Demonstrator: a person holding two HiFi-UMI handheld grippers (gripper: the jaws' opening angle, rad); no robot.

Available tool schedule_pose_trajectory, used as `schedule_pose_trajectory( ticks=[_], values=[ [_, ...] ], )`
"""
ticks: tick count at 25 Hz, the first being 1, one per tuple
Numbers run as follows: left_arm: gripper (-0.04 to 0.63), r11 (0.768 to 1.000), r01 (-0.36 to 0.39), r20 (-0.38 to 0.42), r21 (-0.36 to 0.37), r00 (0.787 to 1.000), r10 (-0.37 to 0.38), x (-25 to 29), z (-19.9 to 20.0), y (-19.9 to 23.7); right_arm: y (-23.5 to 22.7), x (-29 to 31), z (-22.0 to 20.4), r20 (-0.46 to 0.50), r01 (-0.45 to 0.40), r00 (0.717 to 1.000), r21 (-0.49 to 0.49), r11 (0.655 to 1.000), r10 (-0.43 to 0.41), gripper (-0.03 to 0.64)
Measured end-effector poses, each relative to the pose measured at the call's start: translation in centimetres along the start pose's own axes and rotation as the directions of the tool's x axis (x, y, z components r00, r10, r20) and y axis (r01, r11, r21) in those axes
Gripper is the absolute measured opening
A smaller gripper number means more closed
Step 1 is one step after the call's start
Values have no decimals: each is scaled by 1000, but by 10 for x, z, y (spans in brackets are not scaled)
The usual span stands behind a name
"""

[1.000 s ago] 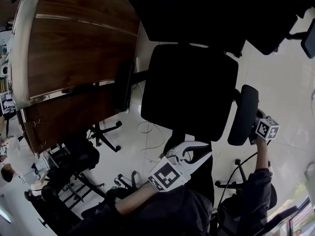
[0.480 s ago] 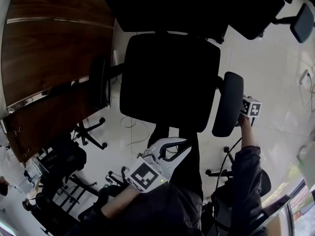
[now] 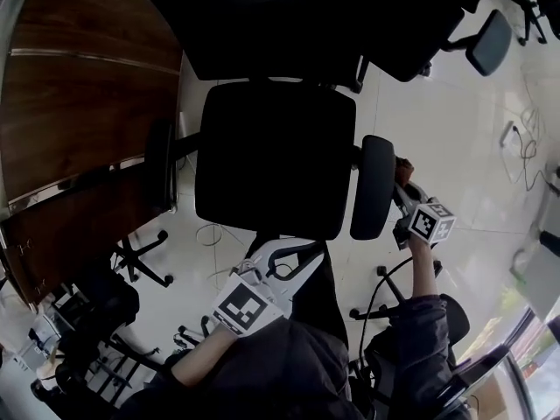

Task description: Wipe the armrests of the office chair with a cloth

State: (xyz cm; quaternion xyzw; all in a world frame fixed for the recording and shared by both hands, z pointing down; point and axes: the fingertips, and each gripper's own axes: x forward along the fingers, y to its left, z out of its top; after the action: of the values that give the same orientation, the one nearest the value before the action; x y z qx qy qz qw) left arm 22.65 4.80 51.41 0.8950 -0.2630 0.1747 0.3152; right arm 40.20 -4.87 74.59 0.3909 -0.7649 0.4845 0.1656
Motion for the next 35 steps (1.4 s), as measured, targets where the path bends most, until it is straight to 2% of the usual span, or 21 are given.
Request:
schedule_pose_trajectory(
  ticks=[6,9,15,19,23,26,29,31,35],
  values=[
    [69,1000,-5,35,-1,999,5,-14,5,-6,36,-64,31,115,25,993,-48,999,-20,48],
    [69,1000,2,44,-2,999,-2,-23,6,-8,71,-84,54,176,23,984,-81,996,-9,48],
    [69,1000,24,55,-9,998,-23,-57,1,8,160,-75,74,260,-27,964,-114,993,56,48],
    [69,998,65,48,-25,997,-64,-86,-7,35,206,-38,67,294,-31,955,-44,999,42,48],
    [69,994,105,33,-13,994,-105,-118,-7,62,223,8,45,317,44,945,114,992,-79,48],
    [69,992,128,14,-9,992,-127,-134,-10,85,212,40,26,330,157,914,245,957,-234,48],
    [69,990,140,-14,-6,990,-140,-142,-16,102,184,64,5,319,261,866,370,892,-386,48],
    [68,988,155,-30,12,987,-155,-143,-15,107,160,76,-6,301,322,826,443,837,-477,48],
    [67,981,191,-80,32,979,-188,-141,-19,110,111,92,-24,253,457,724,521,721,-642,48]
  ],
)
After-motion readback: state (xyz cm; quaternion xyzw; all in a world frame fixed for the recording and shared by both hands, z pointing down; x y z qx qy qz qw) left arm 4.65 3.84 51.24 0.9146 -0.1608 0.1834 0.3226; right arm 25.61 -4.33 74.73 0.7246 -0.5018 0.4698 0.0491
